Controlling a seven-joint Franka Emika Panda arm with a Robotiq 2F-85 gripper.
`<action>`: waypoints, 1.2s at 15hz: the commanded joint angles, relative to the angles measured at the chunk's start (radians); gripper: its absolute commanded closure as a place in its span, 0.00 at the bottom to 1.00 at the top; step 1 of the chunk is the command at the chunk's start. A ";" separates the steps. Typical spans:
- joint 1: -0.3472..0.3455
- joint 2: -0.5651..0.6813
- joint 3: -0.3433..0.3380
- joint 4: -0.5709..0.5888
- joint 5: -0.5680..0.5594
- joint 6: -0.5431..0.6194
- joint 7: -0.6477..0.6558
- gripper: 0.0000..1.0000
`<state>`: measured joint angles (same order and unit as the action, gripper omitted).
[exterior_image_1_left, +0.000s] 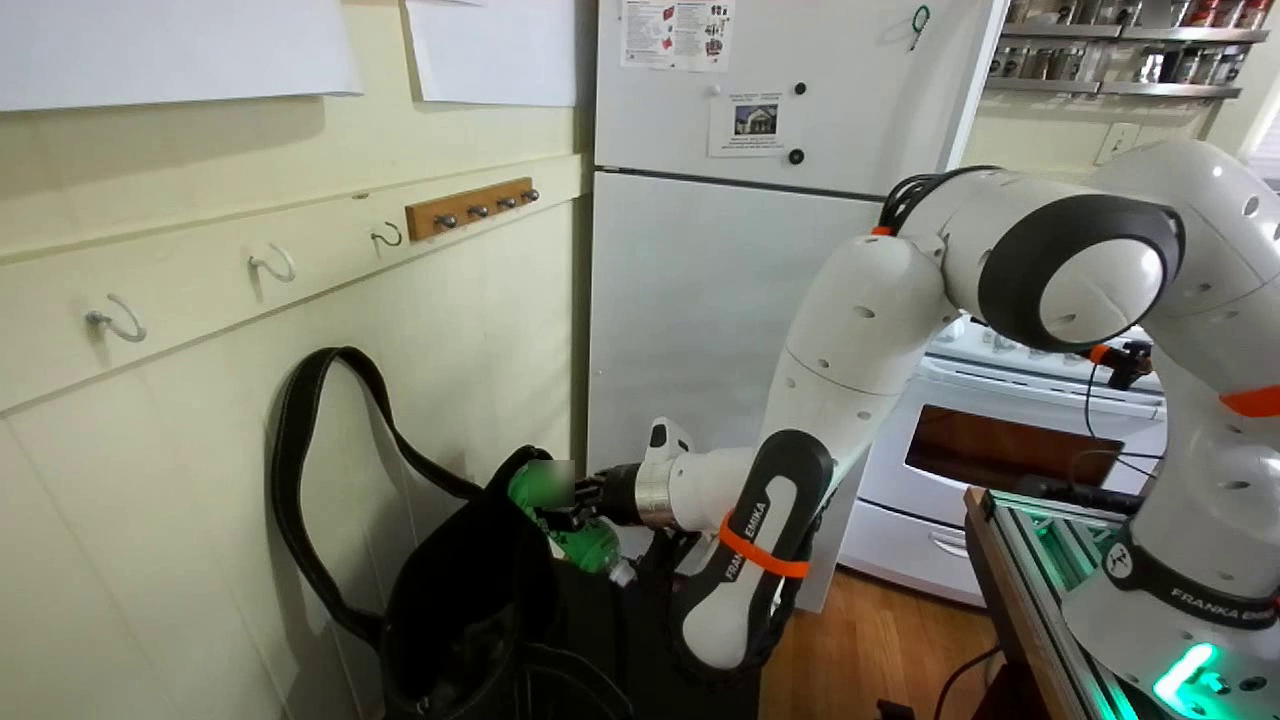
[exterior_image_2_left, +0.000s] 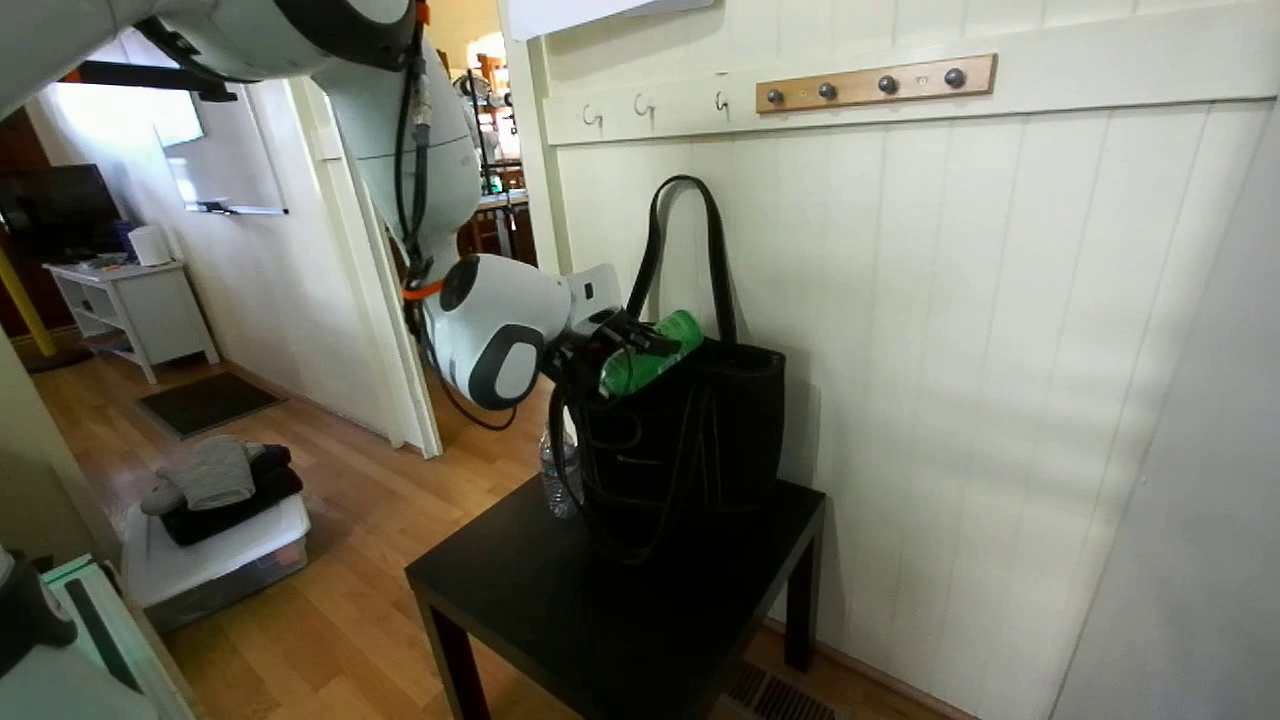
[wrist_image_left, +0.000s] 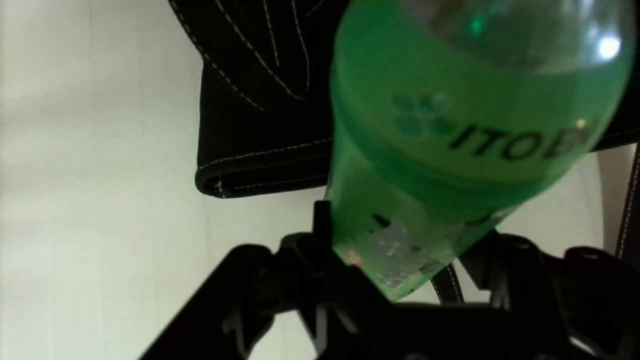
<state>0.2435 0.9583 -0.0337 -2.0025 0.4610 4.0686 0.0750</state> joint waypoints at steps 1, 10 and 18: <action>-0.018 0.091 0.026 0.086 0.020 0.100 -0.011 0.64; -0.021 0.236 0.078 0.335 0.174 0.154 -0.070 0.64; -0.035 0.258 0.104 0.390 0.179 0.145 -0.108 0.39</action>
<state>0.2279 1.2172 0.0479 -1.6117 0.6516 4.2050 -0.0188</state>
